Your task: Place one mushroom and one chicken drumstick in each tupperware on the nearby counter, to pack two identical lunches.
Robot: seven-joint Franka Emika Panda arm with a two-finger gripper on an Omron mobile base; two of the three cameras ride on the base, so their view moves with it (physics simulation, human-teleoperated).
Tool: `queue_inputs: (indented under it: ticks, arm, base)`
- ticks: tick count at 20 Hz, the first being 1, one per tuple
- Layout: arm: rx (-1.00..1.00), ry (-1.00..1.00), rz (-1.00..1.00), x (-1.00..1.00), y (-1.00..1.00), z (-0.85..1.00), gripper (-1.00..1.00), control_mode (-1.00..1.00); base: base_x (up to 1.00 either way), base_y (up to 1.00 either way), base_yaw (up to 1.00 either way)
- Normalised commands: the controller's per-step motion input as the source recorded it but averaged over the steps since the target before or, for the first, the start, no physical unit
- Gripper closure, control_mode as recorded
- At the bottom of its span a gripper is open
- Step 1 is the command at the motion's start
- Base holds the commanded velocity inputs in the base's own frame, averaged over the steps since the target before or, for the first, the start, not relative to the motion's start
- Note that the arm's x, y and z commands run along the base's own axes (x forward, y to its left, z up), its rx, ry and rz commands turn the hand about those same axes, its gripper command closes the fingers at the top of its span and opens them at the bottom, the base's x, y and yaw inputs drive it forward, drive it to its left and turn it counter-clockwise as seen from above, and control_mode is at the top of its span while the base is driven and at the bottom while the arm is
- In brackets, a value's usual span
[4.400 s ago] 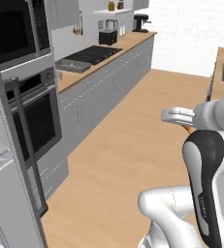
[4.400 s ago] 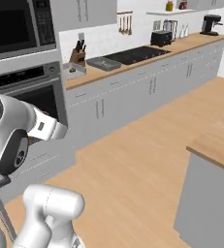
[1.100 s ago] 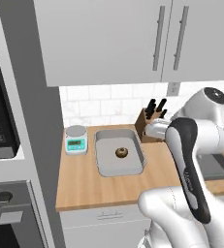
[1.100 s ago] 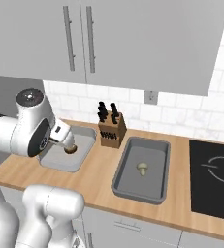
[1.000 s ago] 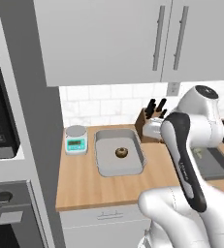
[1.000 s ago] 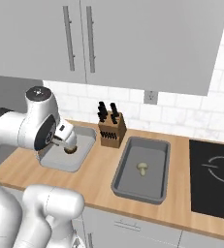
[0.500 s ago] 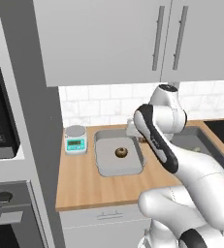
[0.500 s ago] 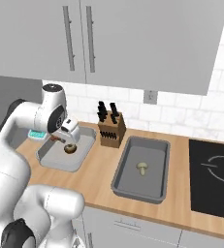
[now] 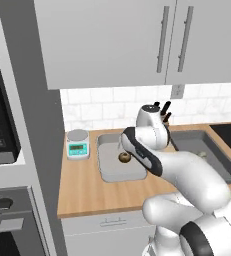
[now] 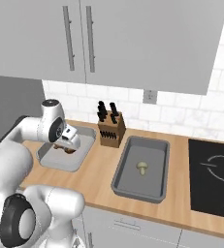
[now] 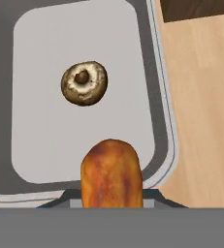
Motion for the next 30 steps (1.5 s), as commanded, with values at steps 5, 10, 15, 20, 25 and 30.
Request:
queue_inputs:
  ticks: [5,10,15,20,25,30]
  arm:
    - [0.0,0.14,0.04,0.47,0.0,-0.34,1.0,-1.0]
    - [0.0,0.12,0.04,0.41,0.0,-0.27,1.0,-1.0]
    - [0.0,0.05,0.03,0.37,0.07,-0.24,1.0,-1.0]
    - [0.0,0.0,0.05,0.24,0.18,-0.38,1.0,-1.0]
    - [0.0,0.0,0.06,0.05,0.06,-0.45,1.0,-1.0]
    - [0.0,0.0,0.06,0.0,0.0,-0.47,1.0,-1.0]
  base:
    - [0.0,0.0,0.0]
    - [0.0,0.0,0.0]
    - [0.0,0.0,0.0]
    - [0.0,0.0,0.0]
    - [0.0,0.0,0.0]
    - [0.0,0.0,0.0]
